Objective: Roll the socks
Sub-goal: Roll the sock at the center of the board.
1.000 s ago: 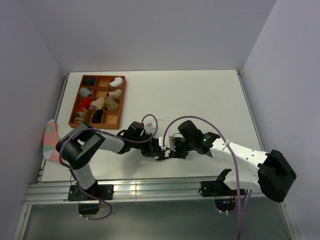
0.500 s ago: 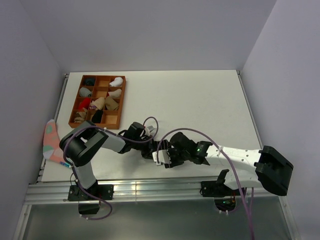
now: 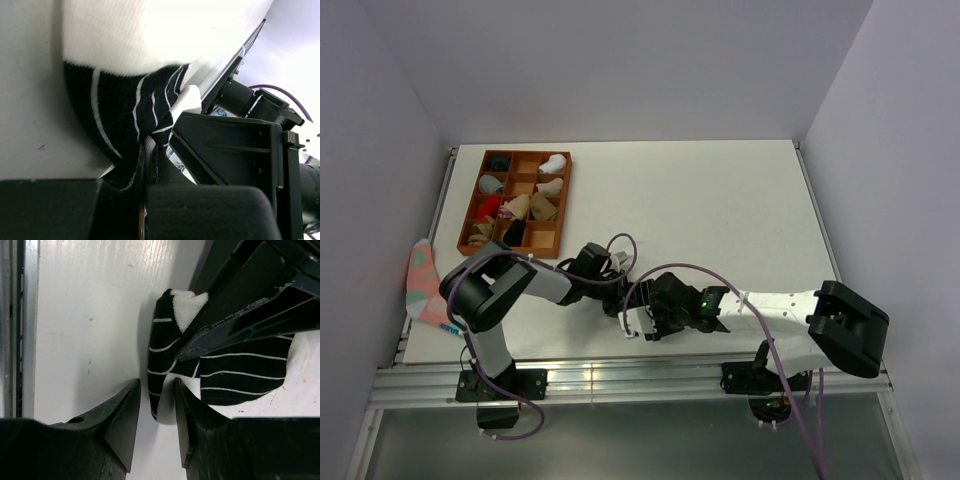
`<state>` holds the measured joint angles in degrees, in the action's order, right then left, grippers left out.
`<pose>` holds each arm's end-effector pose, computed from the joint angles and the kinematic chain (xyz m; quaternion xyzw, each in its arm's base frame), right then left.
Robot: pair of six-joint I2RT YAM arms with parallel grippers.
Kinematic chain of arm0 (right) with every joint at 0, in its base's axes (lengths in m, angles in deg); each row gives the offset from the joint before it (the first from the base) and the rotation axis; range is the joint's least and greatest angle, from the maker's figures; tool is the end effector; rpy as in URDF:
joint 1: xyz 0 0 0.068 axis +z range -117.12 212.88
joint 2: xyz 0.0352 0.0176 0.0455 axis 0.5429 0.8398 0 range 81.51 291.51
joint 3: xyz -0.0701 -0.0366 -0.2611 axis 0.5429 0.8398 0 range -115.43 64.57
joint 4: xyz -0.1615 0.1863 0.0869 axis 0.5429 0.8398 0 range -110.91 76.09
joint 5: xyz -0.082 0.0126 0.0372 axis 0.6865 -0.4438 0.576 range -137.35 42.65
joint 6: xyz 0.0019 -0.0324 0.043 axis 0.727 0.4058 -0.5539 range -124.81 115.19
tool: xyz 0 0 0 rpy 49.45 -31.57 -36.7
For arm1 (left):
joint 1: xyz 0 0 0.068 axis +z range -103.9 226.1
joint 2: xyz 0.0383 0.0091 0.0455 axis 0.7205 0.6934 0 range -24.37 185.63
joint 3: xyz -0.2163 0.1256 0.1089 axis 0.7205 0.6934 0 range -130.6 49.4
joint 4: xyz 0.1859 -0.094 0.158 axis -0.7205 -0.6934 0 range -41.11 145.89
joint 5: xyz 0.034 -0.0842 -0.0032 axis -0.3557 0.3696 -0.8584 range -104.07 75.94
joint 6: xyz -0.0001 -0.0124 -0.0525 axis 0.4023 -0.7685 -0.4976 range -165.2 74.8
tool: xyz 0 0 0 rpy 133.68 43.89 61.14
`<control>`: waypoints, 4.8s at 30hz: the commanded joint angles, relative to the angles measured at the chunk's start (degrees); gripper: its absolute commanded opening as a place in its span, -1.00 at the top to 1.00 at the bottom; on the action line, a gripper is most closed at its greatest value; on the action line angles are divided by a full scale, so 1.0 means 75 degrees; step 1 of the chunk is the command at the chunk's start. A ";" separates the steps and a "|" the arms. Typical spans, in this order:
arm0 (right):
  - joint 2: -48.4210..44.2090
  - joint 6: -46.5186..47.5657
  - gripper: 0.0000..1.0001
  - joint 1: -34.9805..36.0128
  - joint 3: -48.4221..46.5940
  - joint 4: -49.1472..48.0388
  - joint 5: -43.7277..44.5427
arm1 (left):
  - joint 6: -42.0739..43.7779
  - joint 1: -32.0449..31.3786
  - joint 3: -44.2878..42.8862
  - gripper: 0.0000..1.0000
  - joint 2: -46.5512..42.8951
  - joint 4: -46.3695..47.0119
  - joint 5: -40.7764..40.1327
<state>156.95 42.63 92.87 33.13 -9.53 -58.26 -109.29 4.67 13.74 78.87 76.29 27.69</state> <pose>0.1110 0.2055 0.1524 -0.7828 0.5397 0.1226 0.2845 0.2074 -0.2147 0.0931 0.0433 -0.8785 0.4723 0.0578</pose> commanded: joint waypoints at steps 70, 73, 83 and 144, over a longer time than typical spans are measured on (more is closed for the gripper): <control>0.6875 0.2100 0.69 -0.4811 -0.6601 0.9369 -0.6091 | 0.4749 -0.2257 0.1053 0.09 -0.2915 0.2600 -0.5780; 0.6945 0.2170 0.69 -0.4822 -0.6601 0.9393 -0.6091 | 0.4924 -0.2246 0.0760 0.07 -0.2517 0.2495 -0.5230; 0.7004 0.2241 0.69 -0.4869 -0.6601 0.9475 -0.6056 | 0.4890 -0.2081 0.0665 0.05 -0.1684 0.2998 -0.4595; 0.3993 -0.2329 -0.06 -0.6074 -0.4749 0.4285 -0.3678 | 0.1539 -0.2491 -0.1033 0.99 -0.0371 -0.1030 -0.6457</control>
<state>189.23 28.03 50.14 -2.81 28.43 -88.73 -93.84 -13.17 7.14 75.74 80.14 -16.66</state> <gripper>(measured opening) 0.534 0.035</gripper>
